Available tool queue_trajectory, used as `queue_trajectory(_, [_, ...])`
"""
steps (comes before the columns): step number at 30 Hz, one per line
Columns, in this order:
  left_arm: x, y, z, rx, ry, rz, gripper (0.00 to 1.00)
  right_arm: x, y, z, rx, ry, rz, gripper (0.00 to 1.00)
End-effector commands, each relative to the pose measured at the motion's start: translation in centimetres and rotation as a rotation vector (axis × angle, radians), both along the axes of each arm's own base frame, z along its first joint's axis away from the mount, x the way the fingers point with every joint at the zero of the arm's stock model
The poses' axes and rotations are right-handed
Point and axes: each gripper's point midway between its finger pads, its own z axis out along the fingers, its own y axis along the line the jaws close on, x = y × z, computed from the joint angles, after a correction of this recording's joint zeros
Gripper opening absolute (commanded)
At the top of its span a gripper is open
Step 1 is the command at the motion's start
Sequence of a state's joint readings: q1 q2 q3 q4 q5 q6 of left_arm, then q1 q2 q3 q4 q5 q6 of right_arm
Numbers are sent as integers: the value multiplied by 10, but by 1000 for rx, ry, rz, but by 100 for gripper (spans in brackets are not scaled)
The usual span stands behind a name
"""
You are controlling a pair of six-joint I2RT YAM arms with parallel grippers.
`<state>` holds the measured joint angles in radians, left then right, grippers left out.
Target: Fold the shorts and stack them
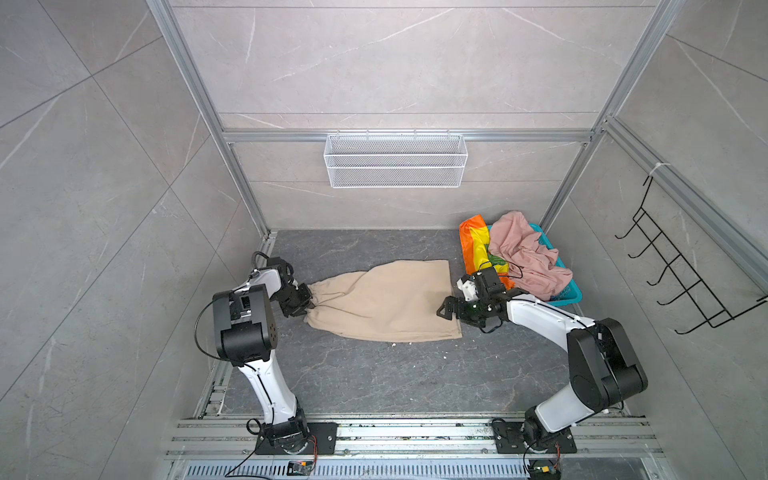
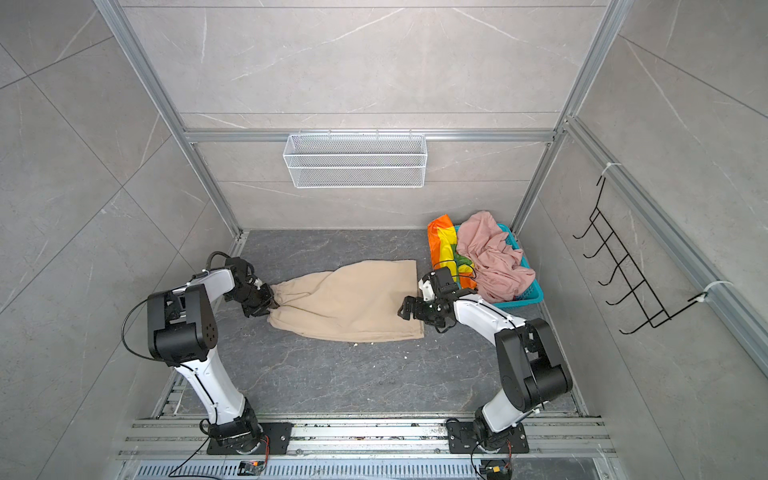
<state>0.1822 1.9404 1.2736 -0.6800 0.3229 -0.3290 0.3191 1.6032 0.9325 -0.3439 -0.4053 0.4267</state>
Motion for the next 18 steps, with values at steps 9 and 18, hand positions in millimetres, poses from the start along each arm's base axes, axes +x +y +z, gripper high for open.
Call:
queue_trajectory(9, [-8, 8, 26, 104, -17, -33, 0, 2, -7, -13, 7, 39, -24, 99])
queue_trajectory(18, [0, 3, 63, 113, -109, -48, 0, 3, -10, -12, 2, 48, -31, 99])
